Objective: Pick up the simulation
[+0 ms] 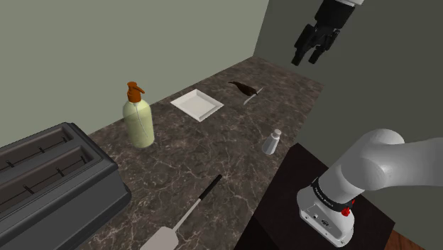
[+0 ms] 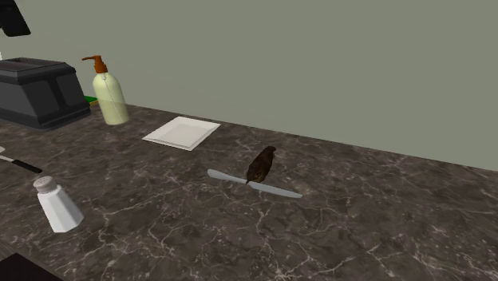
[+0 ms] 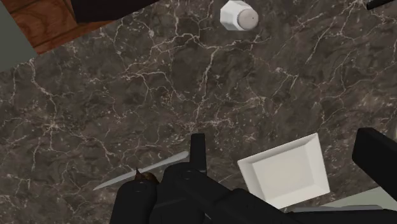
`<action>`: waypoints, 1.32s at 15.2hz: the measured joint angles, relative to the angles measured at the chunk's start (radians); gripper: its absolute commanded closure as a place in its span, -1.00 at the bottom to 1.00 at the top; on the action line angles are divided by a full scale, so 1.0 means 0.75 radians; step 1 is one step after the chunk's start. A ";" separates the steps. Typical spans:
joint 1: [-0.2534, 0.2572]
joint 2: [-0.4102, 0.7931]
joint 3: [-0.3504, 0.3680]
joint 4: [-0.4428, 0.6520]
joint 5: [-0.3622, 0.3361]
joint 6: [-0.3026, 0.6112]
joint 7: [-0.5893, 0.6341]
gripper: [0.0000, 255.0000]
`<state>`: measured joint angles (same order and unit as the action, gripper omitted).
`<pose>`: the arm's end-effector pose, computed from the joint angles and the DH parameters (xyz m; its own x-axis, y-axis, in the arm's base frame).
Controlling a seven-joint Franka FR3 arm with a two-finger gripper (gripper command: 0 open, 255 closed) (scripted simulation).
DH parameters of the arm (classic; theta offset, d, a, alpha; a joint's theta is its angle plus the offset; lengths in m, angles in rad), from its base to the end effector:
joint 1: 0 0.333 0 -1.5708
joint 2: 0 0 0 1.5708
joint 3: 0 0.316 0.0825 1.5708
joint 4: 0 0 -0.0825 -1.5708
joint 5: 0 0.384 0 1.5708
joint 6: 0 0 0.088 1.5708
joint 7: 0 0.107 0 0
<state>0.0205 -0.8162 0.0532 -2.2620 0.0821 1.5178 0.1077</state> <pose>0.2910 0.0376 0.6385 0.9969 -0.0436 0.0662 -0.0404 -0.9979 -0.0501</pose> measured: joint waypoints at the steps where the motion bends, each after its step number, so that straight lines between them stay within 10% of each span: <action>1: 0.000 0.000 0.000 0.000 0.000 0.000 0.000 -1.00; 20: -0.039 0.748 -0.181 0.136 -0.122 0.486 -0.351 -1.00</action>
<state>-0.0089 -0.2553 -0.0823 -2.1600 -0.0095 1.8823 -0.1556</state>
